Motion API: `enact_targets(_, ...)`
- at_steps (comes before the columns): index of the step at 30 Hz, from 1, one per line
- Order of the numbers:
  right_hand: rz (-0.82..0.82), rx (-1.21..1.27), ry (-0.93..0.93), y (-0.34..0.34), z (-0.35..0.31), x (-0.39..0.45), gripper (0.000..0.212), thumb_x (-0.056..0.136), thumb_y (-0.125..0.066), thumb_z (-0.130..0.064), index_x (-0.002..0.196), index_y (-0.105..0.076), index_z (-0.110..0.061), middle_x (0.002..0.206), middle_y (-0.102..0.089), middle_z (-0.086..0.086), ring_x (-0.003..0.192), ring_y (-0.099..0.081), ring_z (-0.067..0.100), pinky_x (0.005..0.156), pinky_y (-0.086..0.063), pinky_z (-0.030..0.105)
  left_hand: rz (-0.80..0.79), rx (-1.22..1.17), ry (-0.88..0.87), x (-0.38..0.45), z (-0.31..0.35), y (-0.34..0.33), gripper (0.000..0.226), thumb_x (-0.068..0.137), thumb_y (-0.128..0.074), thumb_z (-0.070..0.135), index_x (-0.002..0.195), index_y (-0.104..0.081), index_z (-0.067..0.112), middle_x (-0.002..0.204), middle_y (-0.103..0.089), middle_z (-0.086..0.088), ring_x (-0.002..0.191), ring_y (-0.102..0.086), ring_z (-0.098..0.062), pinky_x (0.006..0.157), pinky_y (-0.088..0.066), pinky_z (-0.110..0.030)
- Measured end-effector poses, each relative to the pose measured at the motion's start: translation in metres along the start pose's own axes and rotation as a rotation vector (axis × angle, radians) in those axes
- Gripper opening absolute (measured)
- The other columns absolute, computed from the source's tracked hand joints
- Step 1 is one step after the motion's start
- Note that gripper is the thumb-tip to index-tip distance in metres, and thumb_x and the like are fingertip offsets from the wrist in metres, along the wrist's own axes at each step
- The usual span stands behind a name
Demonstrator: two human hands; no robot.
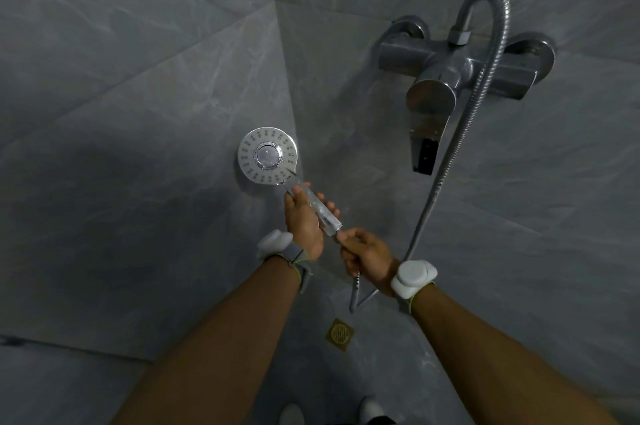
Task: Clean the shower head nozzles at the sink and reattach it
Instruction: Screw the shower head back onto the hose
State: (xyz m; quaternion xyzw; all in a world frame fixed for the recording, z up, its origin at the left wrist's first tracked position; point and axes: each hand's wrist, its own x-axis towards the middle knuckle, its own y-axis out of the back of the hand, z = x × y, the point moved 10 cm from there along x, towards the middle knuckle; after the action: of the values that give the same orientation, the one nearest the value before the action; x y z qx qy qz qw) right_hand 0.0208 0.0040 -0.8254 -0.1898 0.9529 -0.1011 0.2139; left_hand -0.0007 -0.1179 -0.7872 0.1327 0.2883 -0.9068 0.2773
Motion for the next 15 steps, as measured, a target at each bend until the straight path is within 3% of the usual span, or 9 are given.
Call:
enact_targets(4,-0.091,0.042,-0.122,-0.010,0.009,-0.002,0.045,0.104,-0.034,-0.034,0.080,-0.058,-0.005,0.052,-0.031,0.000,0.040,-0.023,0.011,0.044,-0.025,0.022,0.015,-0.026,0.040,0.001,-0.006,0.003,0.031,0.105,-0.034,0.043,0.101,-0.052,0.019,0.070,-0.047,-0.004,0.048,-0.049,-0.013,0.053,-0.046,-0.029)
enact_targets(7,-0.101,0.078,-0.162,-0.013,0.012,-0.003,0.044,0.104,-0.033,-0.033,0.080,-0.058,-0.006,0.052,-0.030,0.000,0.041,-0.022,0.011,0.047,-0.024,0.024,0.029,-0.010,0.022,0.000,-0.003,0.003,0.024,0.095,-0.060,0.039,0.099,-0.048,0.018,0.060,-0.046,-0.002,0.041,-0.046,-0.014,0.044,-0.043,-0.026)
enact_targets(9,-0.060,0.076,-0.114,-0.012,0.008,-0.003,0.033,0.104,-0.036,-0.026,0.082,-0.055,-0.009,0.053,-0.031,0.001,0.040,-0.025,0.011,0.046,-0.025,0.025,0.046,0.036,-0.038,0.000,0.004,0.003,0.030,0.091,-0.068,0.027,0.099,-0.041,0.019,0.055,-0.045,-0.001,0.039,-0.043,-0.014,0.041,-0.042,-0.026)
enact_targets(12,0.023,0.038,0.018,-0.006,-0.001,-0.002,0.018,0.101,-0.043,-0.013,0.084,-0.048,-0.012,0.049,-0.035,-0.001,0.039,-0.030,0.010,0.043,-0.029,0.024,0.063,0.052,-0.084,0.000,0.009,0.003,0.021,0.093,-0.052,0.008,0.093,-0.034,0.020,0.059,-0.042,-0.004,0.037,-0.042,-0.015,0.041,-0.043,-0.026)
enact_targets(15,0.027,-0.037,0.052,-0.003,-0.003,-0.001,0.032,0.104,-0.037,-0.018,0.078,-0.055,-0.008,0.046,-0.033,-0.001,0.036,-0.030,0.008,0.041,-0.030,0.024,0.056,0.023,-0.043,0.000,0.004,0.003,0.016,0.088,-0.040,0.001,0.089,-0.044,0.016,0.059,-0.036,-0.003,0.038,-0.039,-0.013,0.043,-0.042,-0.024)
